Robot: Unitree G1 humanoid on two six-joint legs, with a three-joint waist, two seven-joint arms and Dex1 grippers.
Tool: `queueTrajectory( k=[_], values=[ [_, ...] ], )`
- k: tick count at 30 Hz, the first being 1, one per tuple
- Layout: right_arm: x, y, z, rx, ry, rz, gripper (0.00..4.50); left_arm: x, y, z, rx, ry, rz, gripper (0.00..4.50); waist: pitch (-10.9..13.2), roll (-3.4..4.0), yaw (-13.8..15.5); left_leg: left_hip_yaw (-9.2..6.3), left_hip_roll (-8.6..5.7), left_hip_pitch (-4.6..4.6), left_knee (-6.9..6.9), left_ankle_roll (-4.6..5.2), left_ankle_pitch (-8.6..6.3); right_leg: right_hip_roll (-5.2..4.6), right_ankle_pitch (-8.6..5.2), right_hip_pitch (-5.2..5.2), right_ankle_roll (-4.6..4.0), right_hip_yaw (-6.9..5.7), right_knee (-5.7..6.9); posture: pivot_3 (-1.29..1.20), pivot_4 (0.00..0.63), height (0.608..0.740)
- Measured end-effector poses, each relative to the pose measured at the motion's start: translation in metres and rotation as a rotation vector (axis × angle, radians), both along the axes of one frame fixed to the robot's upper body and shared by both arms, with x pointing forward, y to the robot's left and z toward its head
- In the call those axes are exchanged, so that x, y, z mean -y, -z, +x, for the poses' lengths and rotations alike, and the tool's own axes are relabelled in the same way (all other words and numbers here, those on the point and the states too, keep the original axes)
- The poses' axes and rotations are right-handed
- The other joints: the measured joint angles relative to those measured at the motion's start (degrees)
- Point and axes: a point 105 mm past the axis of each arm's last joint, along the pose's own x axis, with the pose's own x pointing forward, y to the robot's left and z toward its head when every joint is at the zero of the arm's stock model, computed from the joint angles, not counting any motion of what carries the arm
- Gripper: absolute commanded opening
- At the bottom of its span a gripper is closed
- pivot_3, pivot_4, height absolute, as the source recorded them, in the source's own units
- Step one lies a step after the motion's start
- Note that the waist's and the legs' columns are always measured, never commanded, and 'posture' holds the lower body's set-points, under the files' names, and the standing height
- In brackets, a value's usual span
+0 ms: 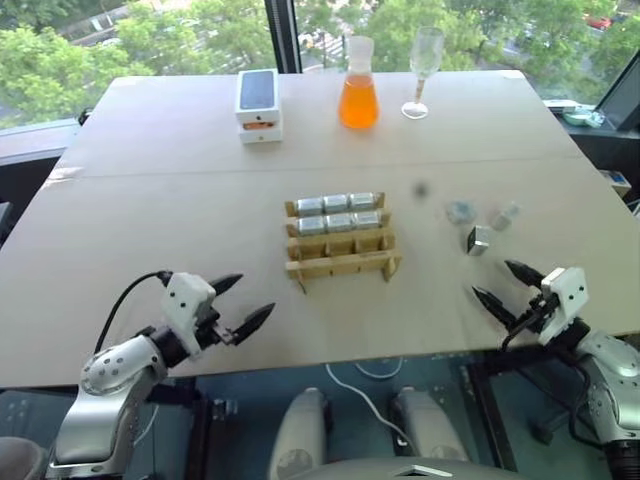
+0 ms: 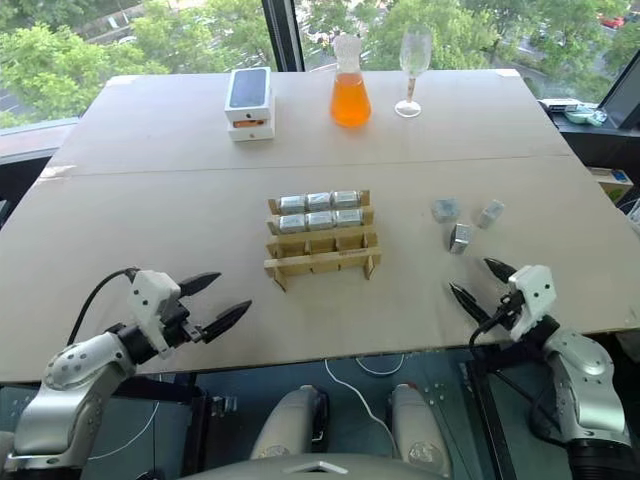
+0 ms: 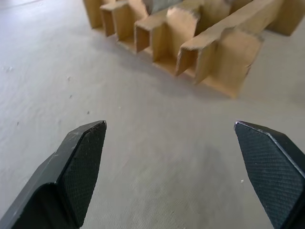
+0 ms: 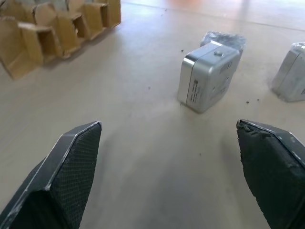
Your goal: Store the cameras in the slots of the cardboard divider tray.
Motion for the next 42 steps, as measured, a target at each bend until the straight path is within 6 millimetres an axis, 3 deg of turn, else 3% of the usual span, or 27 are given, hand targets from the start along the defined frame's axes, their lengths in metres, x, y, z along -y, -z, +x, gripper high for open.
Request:
queueTrajectory(
  k=[7,17,26,29,35,42],
  values=[
    [-0.005,-0.019,0.017,0.010,0.089,0.059,4.50,0.013,-0.058,-0.003,0.068,0.245,0.006,4.43,0.0,0.02,0.0,0.02,0.00,-0.04,-0.05,0.00,0.00,-0.01,0.09,-0.07,-0.16,0.01,-0.03,0.00,0.150,0.740],
    [-0.021,-0.017,0.031,-0.037,0.239,0.093,4.50,0.030,-0.103,-0.005,0.109,0.466,0.098,4.43,0.0,0.05,-0.1,0.19,-0.14,-0.05,-0.33,0.00,0.00,0.05,0.09,-0.12,-0.16,-0.04,-0.18,0.00,0.150,0.740],
    [-0.026,-0.017,0.041,-0.060,0.326,0.127,4.50,0.039,-0.099,-0.006,0.092,0.514,0.096,4.43,0.0,0.05,-0.2,0.19,-0.22,-0.05,-0.53,0.00,0.00,0.08,0.11,-0.12,-0.19,-0.03,-0.32,0.00,0.150,0.740],
    [-0.028,-0.017,0.041,-0.063,0.323,0.132,3.75,0.039,-0.099,-0.006,0.091,0.515,0.097,4.50,0.0,0.05,-0.3,0.19,-0.22,-0.05,-0.56,0.00,0.00,0.07,0.11,-0.12,-0.19,-0.03,-0.35,0.00,0.150,0.740],
    [-0.030,-0.018,0.043,-0.052,0.323,0.138,0.82,0.040,-0.098,-0.007,0.086,0.524,0.082,4.50,0.0,0.05,-0.3,0.19,-0.22,-0.06,-0.57,0.00,0.00,0.07,0.12,-0.11,-0.19,-0.03,-0.38,0.00,0.150,0.740],
    [-0.035,-0.019,0.042,-0.046,0.252,0.081,0.70,0.034,-0.095,-0.009,0.062,0.527,0.073,4.50,0.0,0.05,-0.9,0.19,-0.23,-0.05,-0.58,0.00,0.01,0.07,0.12,-0.11,-0.18,-0.03,-0.38,0.00,0.150,0.740]
  ],
)
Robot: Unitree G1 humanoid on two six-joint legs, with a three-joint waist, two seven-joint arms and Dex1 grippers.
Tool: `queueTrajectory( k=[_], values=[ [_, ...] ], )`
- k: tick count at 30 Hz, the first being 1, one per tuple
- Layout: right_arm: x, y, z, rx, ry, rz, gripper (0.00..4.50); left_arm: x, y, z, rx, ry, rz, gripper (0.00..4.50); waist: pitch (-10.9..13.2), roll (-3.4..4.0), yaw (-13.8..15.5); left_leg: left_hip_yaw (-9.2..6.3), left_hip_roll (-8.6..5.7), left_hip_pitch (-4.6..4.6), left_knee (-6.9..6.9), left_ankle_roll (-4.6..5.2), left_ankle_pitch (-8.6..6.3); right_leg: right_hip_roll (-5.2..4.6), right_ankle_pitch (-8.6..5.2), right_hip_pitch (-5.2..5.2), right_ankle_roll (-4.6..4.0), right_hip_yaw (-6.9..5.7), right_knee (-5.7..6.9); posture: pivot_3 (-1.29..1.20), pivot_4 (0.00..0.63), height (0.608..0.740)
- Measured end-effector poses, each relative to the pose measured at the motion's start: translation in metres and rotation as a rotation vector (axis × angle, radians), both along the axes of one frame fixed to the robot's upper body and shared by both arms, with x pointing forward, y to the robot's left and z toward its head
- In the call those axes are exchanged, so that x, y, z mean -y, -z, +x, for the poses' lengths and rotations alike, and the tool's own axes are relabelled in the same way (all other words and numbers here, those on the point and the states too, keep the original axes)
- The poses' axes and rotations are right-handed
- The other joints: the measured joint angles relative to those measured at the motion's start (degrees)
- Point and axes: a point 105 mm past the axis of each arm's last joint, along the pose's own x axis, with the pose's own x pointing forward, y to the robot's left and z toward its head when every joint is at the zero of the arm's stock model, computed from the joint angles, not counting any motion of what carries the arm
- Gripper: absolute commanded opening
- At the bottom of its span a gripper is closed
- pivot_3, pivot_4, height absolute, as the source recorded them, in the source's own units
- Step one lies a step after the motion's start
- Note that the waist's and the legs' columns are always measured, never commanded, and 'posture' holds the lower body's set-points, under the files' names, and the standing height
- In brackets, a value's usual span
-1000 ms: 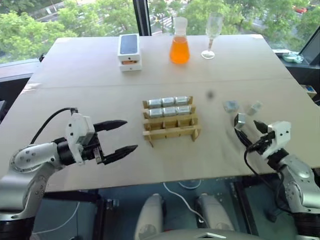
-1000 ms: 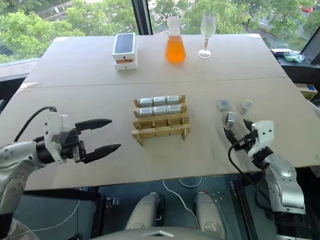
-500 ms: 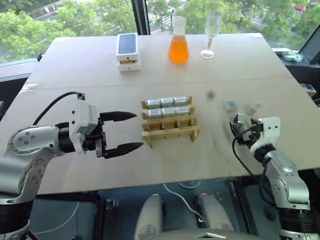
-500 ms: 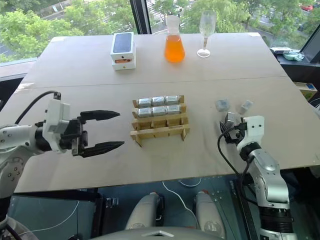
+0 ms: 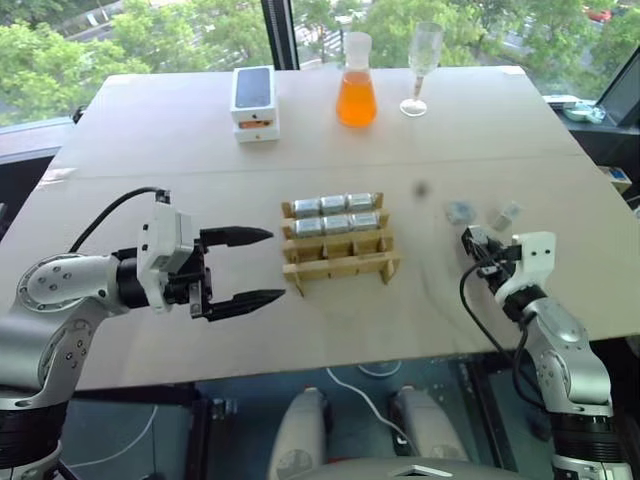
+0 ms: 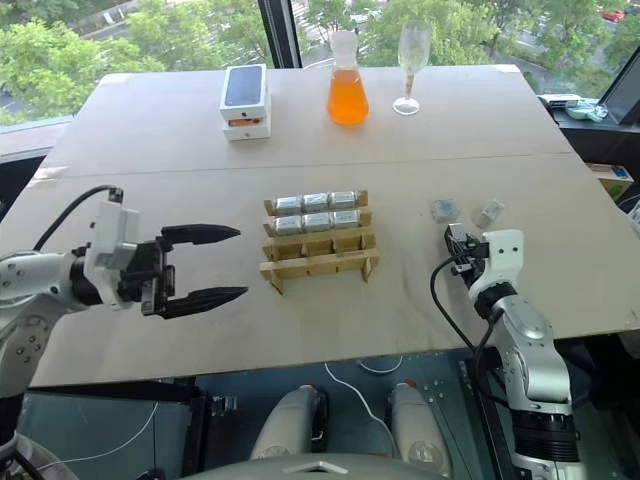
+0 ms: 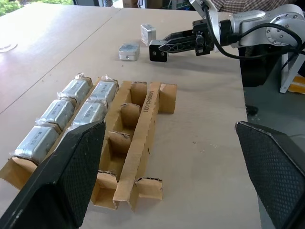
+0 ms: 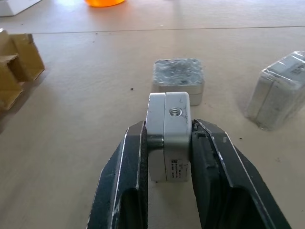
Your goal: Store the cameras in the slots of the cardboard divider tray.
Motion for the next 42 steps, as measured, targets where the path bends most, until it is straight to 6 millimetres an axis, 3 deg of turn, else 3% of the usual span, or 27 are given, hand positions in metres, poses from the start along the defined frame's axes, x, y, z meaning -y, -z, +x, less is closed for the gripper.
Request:
queueTrajectory(
  k=[2,5,10,14,18,23,29,36,42],
  values=[
    [-0.004,-0.003,0.001,0.008,-0.039,-0.013,0.70,-0.002,-0.001,0.000,0.003,-0.003,0.000,4.50,0.0,0.00,-0.2,0.00,0.00,0.00,0.00,0.00,0.00,0.00,0.00,0.00,0.00,0.00,0.00,0.00,0.150,0.740],
    [-0.023,-0.027,0.006,0.083,-0.212,-0.026,0.70,-0.008,-0.005,0.000,0.007,-0.016,0.007,4.50,0.0,0.02,-0.8,-0.01,0.03,0.06,0.00,0.00,0.00,0.04,0.07,0.00,0.12,0.03,0.00,0.00,0.150,0.740],
    [-0.092,-0.095,0.003,0.300,-0.738,-0.037,0.70,-0.022,0.001,-0.003,-0.032,-0.048,-0.001,4.50,0.0,0.04,-1.0,-0.13,0.15,0.07,-0.02,0.00,0.00,0.15,0.12,0.02,0.18,-0.14,0.02,0.00,0.150,0.740],
    [-0.134,-0.115,0.007,0.330,-1.063,-0.105,0.70,-0.031,0.008,-0.006,-0.064,-0.083,-0.002,4.50,0.1,0.05,-0.7,-0.10,0.15,0.02,-0.07,0.00,0.00,0.11,0.13,-0.01,0.16,-0.16,0.00,0.00,0.150,0.740],
    [-0.174,-0.111,0.006,0.306,-1.351,-0.160,0.70,-0.035,0.011,-0.013,-0.075,-0.108,0.000,4.50,0.1,0.05,-0.4,-0.17,0.16,-0.03,-0.14,-0.01,0.00,0.04,0.14,-0.01,0.14,-0.27,-0.04,0.00,0.150,0.740],
    [-0.192,-0.094,0.007,0.259,-1.523,-0.258,0.70,-0.041,0.014,-0.020,-0.073,-0.159,-0.004,4.50,0.1,0.04,-0.3,-0.15,0.13,-0.06,-0.16,-0.02,-0.01,-0.12,0.15,0.02,0.16,-0.31,-0.15,0.00,0.150,0.740],
    [-0.205,-0.070,0.014,0.211,-1.555,-0.314,0.70,-0.042,0.020,-0.031,-0.084,-0.198,-0.011,4.50,0.1,0.05,-0.6,-0.19,0.16,-0.02,-0.19,-0.04,0.00,-0.07,0.16,0.00,0.12,-0.36,-0.07,0.00,0.150,0.740],
    [-0.221,-0.058,0.021,0.200,-1.527,-0.399,0.70,-0.046,0.021,-0.033,-0.090,-0.223,-0.010,4.50,0.1,0.06,-0.6,-0.17,0.16,0.02,-0.18,-0.05,0.01,-0.08,0.17,0.01,0.10,-0.35,-0.06,0.00,0.150,0.740],
    [-0.222,-0.045,0.026,0.196,-1.482,-0.457,0.70,-0.047,0.021,-0.033,-0.090,-0.225,-0.008,4.50,0.1,0.06,-0.7,-0.17,0.14,0.01,-0.22,-0.06,0.01,-0.08,0.17,0.01,0.09,-0.35,-0.08,0.00,0.150,0.740]
  ],
)
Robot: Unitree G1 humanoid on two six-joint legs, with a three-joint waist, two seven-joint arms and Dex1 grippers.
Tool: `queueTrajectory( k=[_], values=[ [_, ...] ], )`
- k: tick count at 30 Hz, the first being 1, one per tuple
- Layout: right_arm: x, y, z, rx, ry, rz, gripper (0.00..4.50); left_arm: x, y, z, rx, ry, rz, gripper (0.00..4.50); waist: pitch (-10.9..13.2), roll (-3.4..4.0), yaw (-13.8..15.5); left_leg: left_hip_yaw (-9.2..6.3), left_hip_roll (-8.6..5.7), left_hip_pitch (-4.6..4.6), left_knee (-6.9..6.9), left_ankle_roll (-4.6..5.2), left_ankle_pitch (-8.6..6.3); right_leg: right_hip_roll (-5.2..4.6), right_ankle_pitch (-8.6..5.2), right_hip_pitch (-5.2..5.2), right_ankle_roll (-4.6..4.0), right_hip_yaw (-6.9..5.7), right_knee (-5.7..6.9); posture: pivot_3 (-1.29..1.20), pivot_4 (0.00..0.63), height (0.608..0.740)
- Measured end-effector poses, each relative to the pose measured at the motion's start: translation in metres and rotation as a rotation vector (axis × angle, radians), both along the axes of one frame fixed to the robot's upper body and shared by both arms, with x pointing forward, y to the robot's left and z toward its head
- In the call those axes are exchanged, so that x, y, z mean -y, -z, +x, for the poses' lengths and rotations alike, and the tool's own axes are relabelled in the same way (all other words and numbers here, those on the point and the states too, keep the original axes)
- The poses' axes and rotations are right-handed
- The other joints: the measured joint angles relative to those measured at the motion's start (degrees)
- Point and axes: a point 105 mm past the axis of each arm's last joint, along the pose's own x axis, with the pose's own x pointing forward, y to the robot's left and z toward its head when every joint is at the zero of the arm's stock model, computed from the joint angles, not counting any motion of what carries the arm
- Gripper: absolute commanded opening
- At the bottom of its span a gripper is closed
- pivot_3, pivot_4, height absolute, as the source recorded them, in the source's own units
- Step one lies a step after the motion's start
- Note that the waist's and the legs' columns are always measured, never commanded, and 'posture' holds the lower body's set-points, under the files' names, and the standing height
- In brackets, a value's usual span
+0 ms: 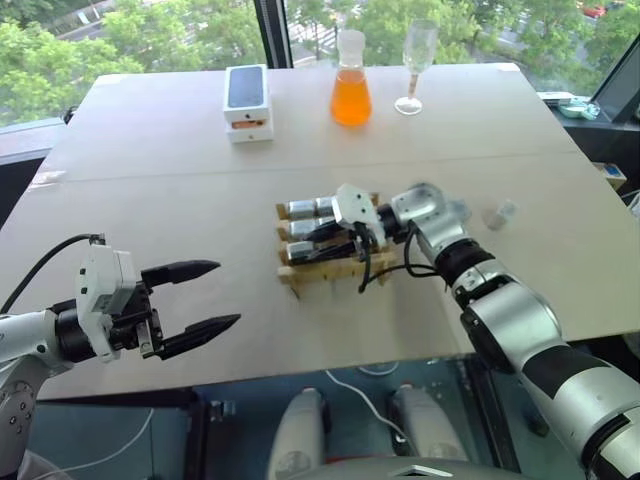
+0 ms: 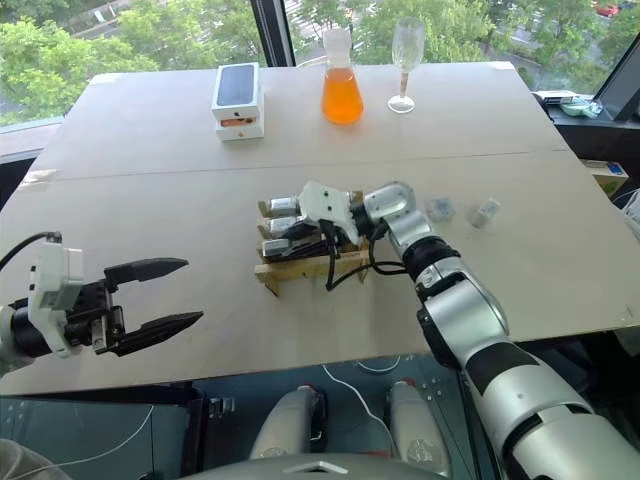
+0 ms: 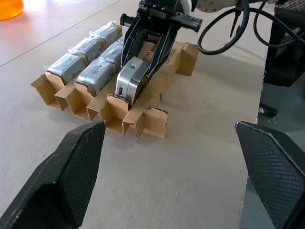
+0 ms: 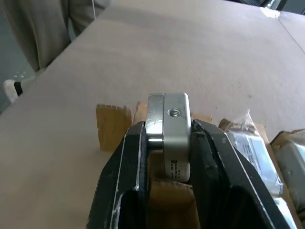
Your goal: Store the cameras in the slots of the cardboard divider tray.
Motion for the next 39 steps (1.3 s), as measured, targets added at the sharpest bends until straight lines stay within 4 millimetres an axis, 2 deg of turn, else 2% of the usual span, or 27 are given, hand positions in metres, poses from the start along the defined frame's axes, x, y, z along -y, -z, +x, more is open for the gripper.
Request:
queueTrajectory(
  k=[7,9,12,13,14,15,17,19,20,23,28,30,31,33,34,39],
  values=[
    [0.003,0.004,0.002,-0.001,0.003,-0.034,0.70,-0.001,0.002,-0.001,-0.013,-0.006,-0.001,4.50,0.0,0.00,0.1,0.00,0.00,0.01,0.00,0.00,0.00,-0.01,0.00,0.01,0.00,0.00,0.00,0.00,0.150,0.740],
    [0.002,0.005,0.002,-0.013,0.004,-0.030,1.79,-0.001,0.002,-0.001,-0.012,-0.007,-0.001,4.50,0.0,0.00,0.1,0.00,0.00,0.00,0.00,0.00,0.00,-0.01,0.00,0.01,0.00,0.00,0.00,0.00,0.150,0.740],
    [0.001,0.005,0.001,-0.028,-0.002,-0.021,3.08,-0.001,0.002,-0.001,-0.011,-0.008,-0.003,4.50,0.0,0.01,0.0,0.00,0.00,0.01,0.00,0.00,0.00,0.00,0.00,0.00,0.00,0.00,0.00,0.00,0.150,0.740],
    [0.002,0.003,0.001,-0.032,0.004,-0.008,3.48,-0.001,0.002,-0.001,-0.010,-0.008,-0.004,4.50,0.0,0.01,0.0,-0.01,0.00,0.01,-0.01,0.00,0.00,0.00,0.00,0.00,0.00,0.00,0.01,0.00,0.150,0.740],
    [0.003,0.000,0.003,-0.044,0.012,0.015,4.09,-0.001,0.002,-0.001,-0.009,-0.009,-0.005,4.50,0.0,0.01,0.0,-0.01,0.00,0.01,-0.01,0.00,0.00,0.00,0.00,0.00,0.00,0.00,0.01,0.00,0.150,0.740],
    [0.003,-0.004,0.004,-0.054,0.015,0.039,4.44,0.000,0.002,0.000,-0.009,-0.010,-0.006,4.50,0.0,0.01,0.0,-0.01,0.01,0.01,-0.01,0.00,0.00,0.00,0.00,0.00,0.00,0.00,0.01,0.00,0.150,0.740],
    [0.006,-0.016,0.004,-0.064,0.004,0.083,4.44,0.000,0.002,0.000,-0.007,-0.009,-0.007,4.50,0.0,0.02,0.0,-0.01,0.02,0.00,-0.01,0.00,0.00,-0.01,0.01,0.01,0.00,0.00,0.01,0.00,0.150,0.740],
    [0.014,-0.036,0.007,-0.029,0.005,0.141,4.44,0.002,0.001,0.000,-0.003,-0.002,-0.010,4.50,0.0,0.03,0.2,-0.02,0.02,-0.01,0.00,0.00,0.00,-0.05,0.01,0.01,0.01,-0.01,0.01,0.00,0.150,0.740],
    [0.027,-0.056,0.011,0.012,0.038,0.209,4.44,0.003,0.000,0.000,0.003,0.004,-0.015,4.50,0.0,0.00,0.4,-0.05,0.02,-0.01,0.00,0.00,0.00,-0.09,0.01,0.03,0.01,-0.04,-0.01,0.00,0.150,0.740],
    [0.057,-0.071,0.023,0.070,0.229,0.328,4.44,0.009,-0.005,0.004,0.028,0.027,-0.027,4.50,-0.1,-0.11,0.7,-0.10,-0.02,-0.03,-0.02,0.00,0.00,-0.14,0.00,0.05,0.00,-0.08,-0.04,0.00,0.150,0.740],
    [0.123,-0.052,0.042,0.041,0.721,0.435,4.44,0.020,-0.010,0.011,0.047,0.075,-0.044,4.50,0.0,-0.06,0.4,-0.01,-0.24,-0.05,-0.06,0.01,0.00,-0.14,0.01,0.00,0.01,0.03,-0.01,0.00,0.150,0.740],
    [0.160,-0.050,0.041,0.019,0.975,0.524,4.44,0.026,-0.012,0.017,0.058,0.108,-0.053,4.50,0.0,-0.02,0.1,0.00,-0.22,-0.04,-0.06,0.01,0.00,-0.04,0.01,-0.03,0.02,0.11,0.02,0.00,0.150,0.740],
    [0.162,-0.051,0.041,0.019,0.989,0.531,4.44,0.026,-0.012,0.017,0.058,0.108,-0.054,4.50,0.0,0.00,0.0,0.00,-0.22,-0.03,-0.05,0.01,0.00,-0.03,0.01,-0.04,0.02,0.13,0.05,0.00,0.150,0.740],
    [0.189,-0.059,0.033,0.064,1.161,0.603,4.44,0.030,-0.011,0.022,0.048,0.139,-0.060,4.50,0.0,0.01,-0.3,0.02,-0.21,0.02,-0.04,0.02,0.00,0.05,0.00,-0.05,0.03,0.21,0.10,0.00,0.150,0.740],
    [0.190,-0.059,0.032,0.065,1.168,0.606,4.44,0.030,-0.011,0.022,0.048,0.139,-0.060,4.50,0.0,0.01,-0.2,0.00,-0.21,0.02,-0.04,0.02,0.00,0.07,0.00,-0.03,0.02,0.19,0.10,0.00,0.150,0.740],
    [0.236,-0.035,0.020,0.090,1.567,0.581,4.44,0.031,-0.010,0.032,0.044,0.173,-0.060,4.50,0.0,0.01,0.1,0.08,-0.26,-0.01,0.06,0.02,0.01,0.04,-0.01,-0.05,0.03,0.28,0.13,0.00,0.150,0.740]
  ],
)
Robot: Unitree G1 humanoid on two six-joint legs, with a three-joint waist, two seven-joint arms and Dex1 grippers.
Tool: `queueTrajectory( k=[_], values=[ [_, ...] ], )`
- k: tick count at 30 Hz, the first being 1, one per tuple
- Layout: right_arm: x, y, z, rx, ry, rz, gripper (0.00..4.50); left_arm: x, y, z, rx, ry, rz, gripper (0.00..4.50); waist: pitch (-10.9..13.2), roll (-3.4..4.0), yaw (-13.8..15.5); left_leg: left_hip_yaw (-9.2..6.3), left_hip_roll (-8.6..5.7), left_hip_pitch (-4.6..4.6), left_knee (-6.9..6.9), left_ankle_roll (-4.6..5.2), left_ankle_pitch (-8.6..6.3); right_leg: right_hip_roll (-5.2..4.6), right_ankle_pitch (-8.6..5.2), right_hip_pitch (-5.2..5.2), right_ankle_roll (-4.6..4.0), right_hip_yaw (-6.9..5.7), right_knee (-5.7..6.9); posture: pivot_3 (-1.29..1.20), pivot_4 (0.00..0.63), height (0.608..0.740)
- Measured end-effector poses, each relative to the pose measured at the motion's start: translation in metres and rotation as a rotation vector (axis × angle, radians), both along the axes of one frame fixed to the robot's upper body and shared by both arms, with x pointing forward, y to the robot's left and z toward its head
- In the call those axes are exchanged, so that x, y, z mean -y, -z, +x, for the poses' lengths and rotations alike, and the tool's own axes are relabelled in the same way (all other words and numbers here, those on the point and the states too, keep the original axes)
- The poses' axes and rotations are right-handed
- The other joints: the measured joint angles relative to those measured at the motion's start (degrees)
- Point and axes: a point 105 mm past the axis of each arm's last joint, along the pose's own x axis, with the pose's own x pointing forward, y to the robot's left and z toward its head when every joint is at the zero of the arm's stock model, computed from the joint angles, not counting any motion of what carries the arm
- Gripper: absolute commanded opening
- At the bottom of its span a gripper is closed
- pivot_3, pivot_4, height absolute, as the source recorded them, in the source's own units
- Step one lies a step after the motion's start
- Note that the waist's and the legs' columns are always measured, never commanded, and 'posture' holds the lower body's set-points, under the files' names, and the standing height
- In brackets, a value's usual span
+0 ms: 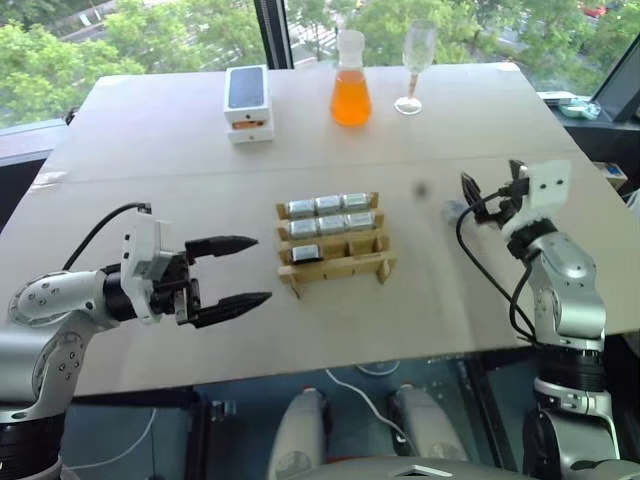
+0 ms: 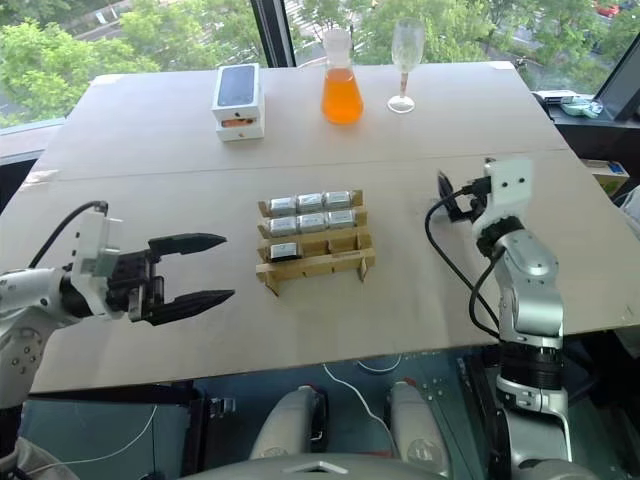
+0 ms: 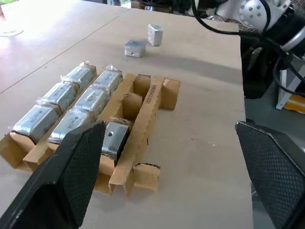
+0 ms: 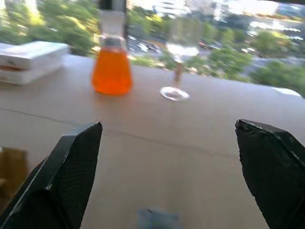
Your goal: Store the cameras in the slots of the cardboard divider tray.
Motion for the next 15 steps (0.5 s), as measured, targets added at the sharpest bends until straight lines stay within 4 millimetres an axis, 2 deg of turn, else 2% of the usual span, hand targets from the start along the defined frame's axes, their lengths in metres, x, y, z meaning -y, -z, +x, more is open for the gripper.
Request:
queueTrajectory(
  k=[1,2,4,9,12,15],
  values=[
    [0.009,0.001,-0.005,-0.015,0.082,-0.009,4.44,0.001,0.000,0.002,0.000,0.012,-0.001,4.50,0.0,0.00,-0.1,0.03,0.00,0.02,0.02,0.00,0.00,-0.01,0.00,0.00,0.01,0.06,0.00,0.00,0.150,0.740],
    [0.009,0.001,-0.006,-0.016,0.096,-0.012,4.44,0.001,0.000,0.003,-0.001,0.013,-0.001,4.50,0.0,-0.01,-0.1,0.03,0.00,0.03,0.02,0.00,0.00,-0.01,0.00,0.00,0.01,0.07,-0.01,0.00,0.150,0.740],
    [0.004,0.007,-0.014,-0.042,0.149,0.011,4.44,0.000,0.003,0.004,-0.006,0.021,0.006,4.50,0.0,-0.05,-0.2,0.01,0.06,0.03,0.00,0.00,0.00,0.06,-0.01,0.00,0.00,0.04,-0.01,0.00,0.150,0.740],
    [-0.007,0.029,-0.014,-0.120,0.247,0.100,4.44,0.001,0.005,0.005,-0.015,0.037,0.007,4.50,0.0,-0.05,-0.1,-0.01,0.07,0.00,-0.01,0.00,0.00,0.06,-0.01,-0.02,0.00,0.03,-0.01,0.00,0.150,0.740],
    [-0.011,0.051,-0.010,-0.195,0.328,0.174,4.44,0.001,0.007,0.006,-0.020,0.043,0.012,4.50,-0.1,-0.09,-0.1,-0.04,0.06,0.00,0.00,0.00,0.00,0.03,0.00,-0.02,0.00,0.03,-0.02,0.00,0.150,0.740],
    [-0.004,0.070,-0.007,-0.248,0.409,0.170,4.44,0.001,0.007,0.005,-0.020,0.043,0.019,4.50,0.0,-0.07,0.1,-0.03,0.00,-0.02,0.00,0.00,0.00,-0.03,-0.01,-0.02,0.00,0.04,-0.03,0.00,0.150,0.740]
  ],
)
